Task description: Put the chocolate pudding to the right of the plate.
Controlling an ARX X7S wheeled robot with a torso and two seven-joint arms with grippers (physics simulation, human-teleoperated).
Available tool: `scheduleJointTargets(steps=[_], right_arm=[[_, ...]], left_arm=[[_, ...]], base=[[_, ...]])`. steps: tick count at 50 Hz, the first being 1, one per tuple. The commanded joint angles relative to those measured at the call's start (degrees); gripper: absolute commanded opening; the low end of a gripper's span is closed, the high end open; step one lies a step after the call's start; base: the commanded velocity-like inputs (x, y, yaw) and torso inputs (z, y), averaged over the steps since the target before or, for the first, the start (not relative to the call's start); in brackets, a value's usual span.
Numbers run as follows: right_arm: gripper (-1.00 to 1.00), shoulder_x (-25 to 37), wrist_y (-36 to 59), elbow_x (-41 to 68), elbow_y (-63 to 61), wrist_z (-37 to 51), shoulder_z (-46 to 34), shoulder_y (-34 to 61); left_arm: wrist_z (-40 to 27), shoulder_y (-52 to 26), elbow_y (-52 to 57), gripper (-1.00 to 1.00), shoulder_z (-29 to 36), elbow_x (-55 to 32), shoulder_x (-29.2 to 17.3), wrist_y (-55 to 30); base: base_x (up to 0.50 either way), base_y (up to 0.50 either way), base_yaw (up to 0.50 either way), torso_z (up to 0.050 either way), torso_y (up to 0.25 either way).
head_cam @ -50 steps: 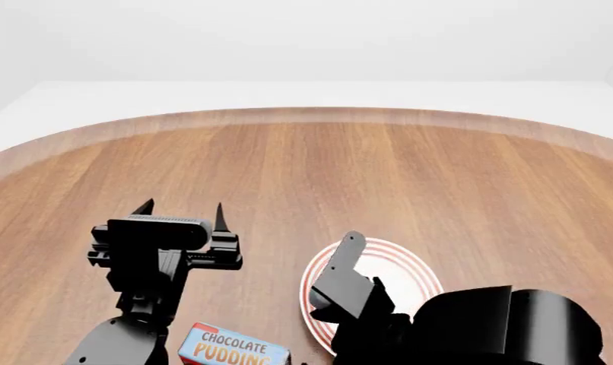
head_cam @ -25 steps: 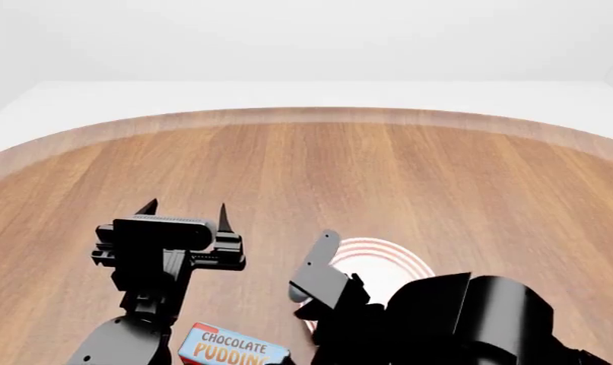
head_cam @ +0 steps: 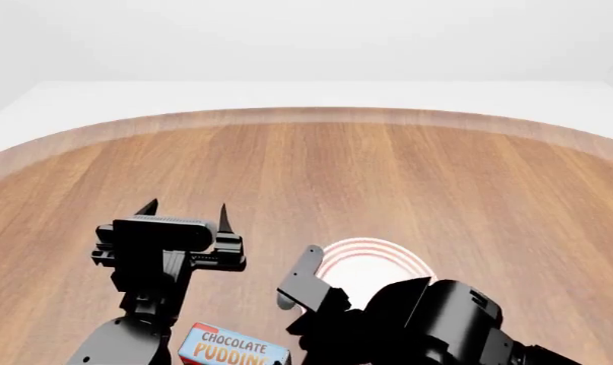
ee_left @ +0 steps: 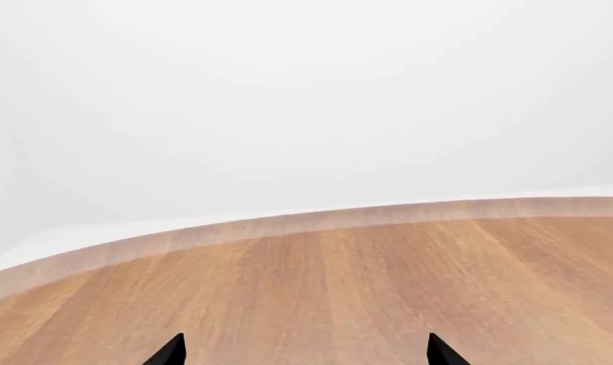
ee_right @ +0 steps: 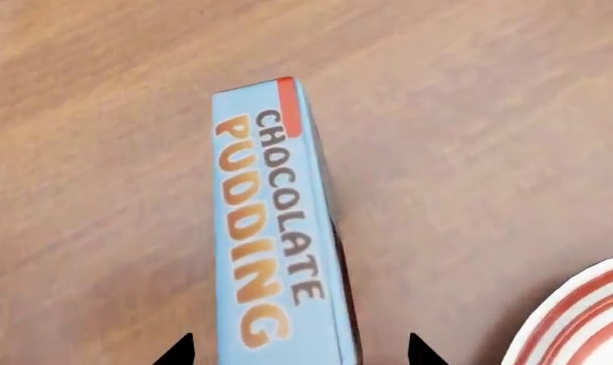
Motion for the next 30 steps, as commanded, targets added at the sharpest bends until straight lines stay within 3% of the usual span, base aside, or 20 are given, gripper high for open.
scheduleJointTargets(steps=[1, 15, 16, 30], right_arm=[[1.0, -2.1, -2.6, -2.7, 6.3, -3.3, -4.0, -0.8], [1.0, -3.1, -3.5, -3.7, 9.6, -4.6, -6.0, -1.5], [-1.0, -2.9, -4.1, -3.7, 9.4, -4.1, -5.4, -1.7], [-1.0, -2.3, -4.7, -3.7, 7.5, -2.8, -4.8, -1.6]], left_arm=[[-0.1, 0.1, -0.3, 1.0, 0.2, -0.3, -0.2, 0.4], [-0.4, 0.4, -0.3, 1.0, 0.4, -0.6, -0.4, 0.8], [-0.4, 0.4, -0.6, 1.0, 0.4, -0.6, -0.4, 1.0], [-0.4, 0.7, -1.0, 1.0, 0.7, -0.8, -0.6, 1.7]], base=[[0.0, 0.0, 0.0, 0.0, 0.0], [0.0, 0.0, 0.0, 0.0, 0.0], [0.0, 0.0, 0.0, 0.0, 0.0], [0.0, 0.0, 0.0, 0.0, 0.0]])
